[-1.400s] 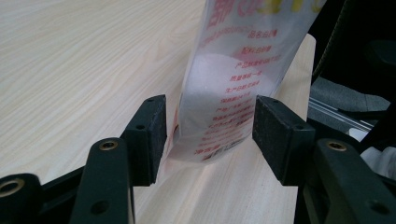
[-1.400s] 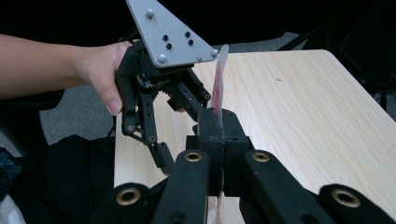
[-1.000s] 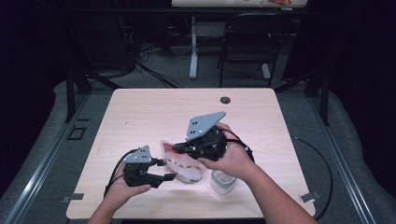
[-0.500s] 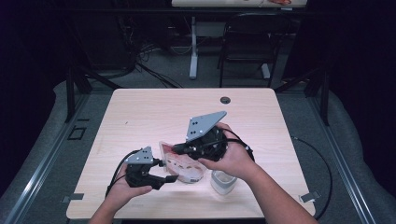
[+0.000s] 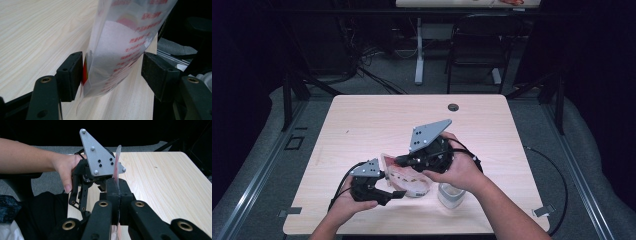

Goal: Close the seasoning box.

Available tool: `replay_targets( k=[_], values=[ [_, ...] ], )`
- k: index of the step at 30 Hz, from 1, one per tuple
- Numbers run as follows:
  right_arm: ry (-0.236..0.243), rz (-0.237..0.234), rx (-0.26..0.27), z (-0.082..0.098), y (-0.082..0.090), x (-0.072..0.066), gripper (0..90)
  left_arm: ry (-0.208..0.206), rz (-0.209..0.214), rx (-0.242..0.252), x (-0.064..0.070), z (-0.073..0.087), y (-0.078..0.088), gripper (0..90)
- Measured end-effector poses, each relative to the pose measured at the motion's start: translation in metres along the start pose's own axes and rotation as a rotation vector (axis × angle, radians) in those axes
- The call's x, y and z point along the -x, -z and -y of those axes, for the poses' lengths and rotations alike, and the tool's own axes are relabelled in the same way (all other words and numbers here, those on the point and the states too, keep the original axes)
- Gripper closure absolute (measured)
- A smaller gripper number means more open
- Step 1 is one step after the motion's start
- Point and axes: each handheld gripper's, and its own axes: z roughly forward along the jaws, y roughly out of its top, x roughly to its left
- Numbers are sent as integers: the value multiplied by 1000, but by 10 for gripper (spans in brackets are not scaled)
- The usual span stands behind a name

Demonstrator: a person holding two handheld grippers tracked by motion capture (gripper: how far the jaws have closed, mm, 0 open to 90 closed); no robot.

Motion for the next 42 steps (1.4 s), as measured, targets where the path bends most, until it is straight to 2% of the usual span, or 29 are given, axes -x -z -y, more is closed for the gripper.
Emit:
replay_targets(
  k=[8,19,26,33,42],
  values=[
    [1,-6,6,0,0,0,900,-15,23,17,-2,3,-3,338],
    [4,-44,31,-3,3,0,900,-34,51,30,-1,3,-3,338],
    [11,-61,37,-3,4,0,900,-47,83,19,0,4,-4,353],
    [23,-69,38,-3,6,-1,900,-63,91,18,1,4,-6,379],
    [26,-69,50,-4,10,-1,900,-53,96,5,1,6,-7,395]
  ],
)
